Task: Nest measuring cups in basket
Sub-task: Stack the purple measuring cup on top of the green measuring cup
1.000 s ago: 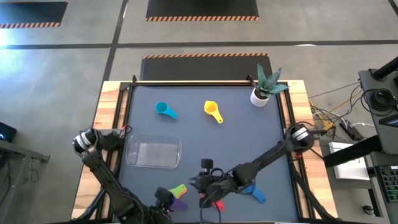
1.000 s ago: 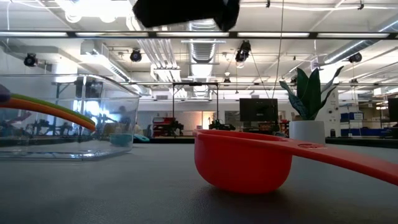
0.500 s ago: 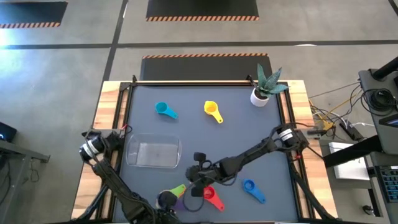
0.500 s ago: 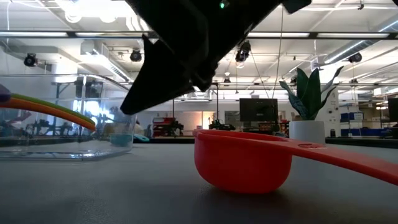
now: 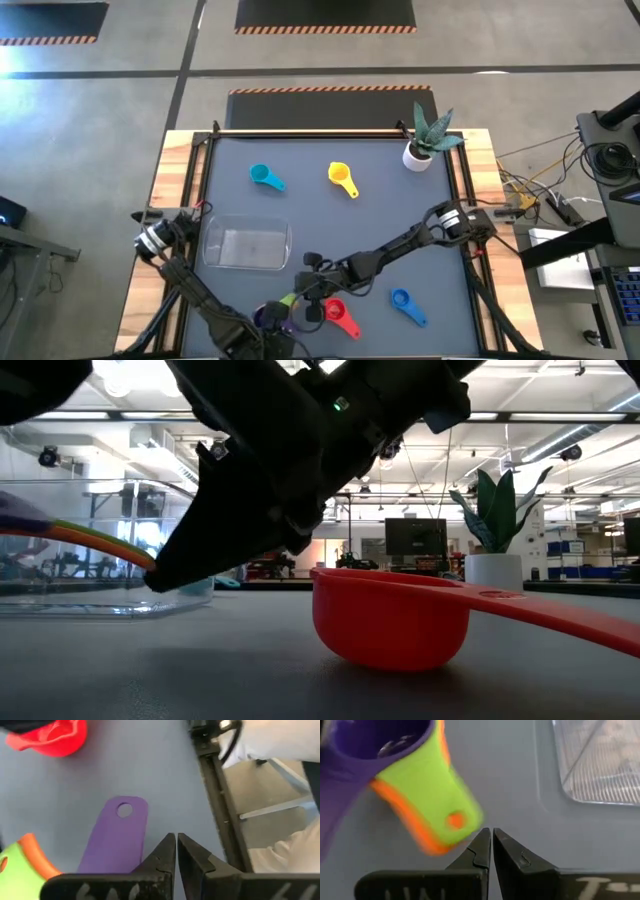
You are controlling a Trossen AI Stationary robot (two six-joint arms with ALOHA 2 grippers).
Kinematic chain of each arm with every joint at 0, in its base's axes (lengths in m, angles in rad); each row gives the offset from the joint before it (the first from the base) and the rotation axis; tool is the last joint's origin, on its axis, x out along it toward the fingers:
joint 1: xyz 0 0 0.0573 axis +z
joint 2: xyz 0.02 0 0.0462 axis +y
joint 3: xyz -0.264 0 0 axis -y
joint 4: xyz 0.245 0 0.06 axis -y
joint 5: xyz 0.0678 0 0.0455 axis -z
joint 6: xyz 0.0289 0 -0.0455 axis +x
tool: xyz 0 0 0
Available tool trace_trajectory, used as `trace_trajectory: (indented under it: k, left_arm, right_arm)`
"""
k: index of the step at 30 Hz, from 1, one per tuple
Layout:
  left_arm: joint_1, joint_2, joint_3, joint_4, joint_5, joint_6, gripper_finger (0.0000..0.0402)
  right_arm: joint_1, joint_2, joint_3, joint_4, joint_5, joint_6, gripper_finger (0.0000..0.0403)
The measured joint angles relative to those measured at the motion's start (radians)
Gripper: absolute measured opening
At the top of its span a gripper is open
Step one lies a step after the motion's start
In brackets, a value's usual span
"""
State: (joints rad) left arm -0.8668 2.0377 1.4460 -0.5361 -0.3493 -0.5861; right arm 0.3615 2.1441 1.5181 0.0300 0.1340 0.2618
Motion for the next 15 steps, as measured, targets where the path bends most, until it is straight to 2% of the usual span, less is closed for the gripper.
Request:
trace_trajectory:
  k: [15]
  left_arm:
    - [0.017,0.0,0.0,-0.076,-0.033,-0.079,0.0]
  right_arm:
    - [0.028,0.002,0.0,0.006,-0.066,0.016,0.0008]
